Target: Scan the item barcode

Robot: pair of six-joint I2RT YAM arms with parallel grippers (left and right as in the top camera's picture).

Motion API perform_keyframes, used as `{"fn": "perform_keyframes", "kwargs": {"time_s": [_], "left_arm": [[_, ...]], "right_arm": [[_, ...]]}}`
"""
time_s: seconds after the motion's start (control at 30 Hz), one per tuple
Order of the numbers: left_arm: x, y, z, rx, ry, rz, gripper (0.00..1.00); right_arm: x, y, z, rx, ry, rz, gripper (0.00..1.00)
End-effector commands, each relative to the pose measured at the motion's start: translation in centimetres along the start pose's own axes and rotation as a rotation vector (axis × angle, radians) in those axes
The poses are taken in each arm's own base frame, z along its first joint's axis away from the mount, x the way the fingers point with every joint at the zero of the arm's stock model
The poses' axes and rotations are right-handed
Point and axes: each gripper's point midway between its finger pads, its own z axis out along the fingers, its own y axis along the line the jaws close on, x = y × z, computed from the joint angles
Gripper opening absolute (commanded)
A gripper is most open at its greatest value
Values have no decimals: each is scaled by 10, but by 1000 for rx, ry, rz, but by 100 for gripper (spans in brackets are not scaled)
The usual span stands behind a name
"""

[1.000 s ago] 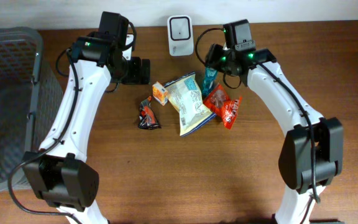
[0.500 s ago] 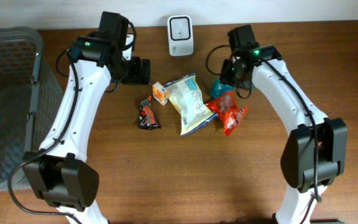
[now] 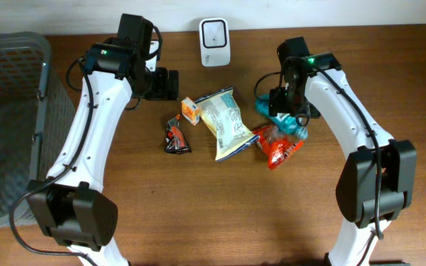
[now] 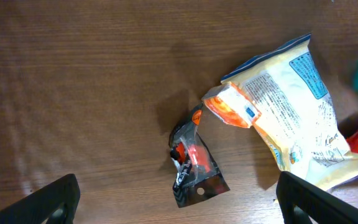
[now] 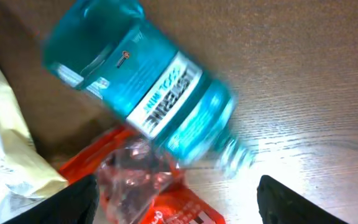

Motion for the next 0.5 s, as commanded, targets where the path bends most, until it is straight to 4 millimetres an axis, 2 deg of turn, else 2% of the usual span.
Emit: {"fn": "perform_keyframes", "kwargs": {"time_s": [0.0, 0.1, 0.17, 0.27, 0.37, 0.47], "left_arm": [[0, 2, 1, -8, 2, 14, 99], [0, 3, 1, -8, 2, 13, 99], [0, 2, 1, -8, 2, 14, 99], [0, 2, 1, -8, 2, 14, 99], [0, 3, 1, -8, 2, 14, 99], [0, 2, 1, -8, 2, 14, 99]], "right_arm": [[-3, -12, 2, 28, 5, -27, 81], [-3, -8, 2, 9, 4, -108, 87], [-17, -7, 2, -1, -50, -125, 99], [-57, -7, -2, -17, -208, -141, 98], [-79, -12, -4, -40, -288, -17, 99], [-103, -33, -5, 37, -378, -45, 98]]}}
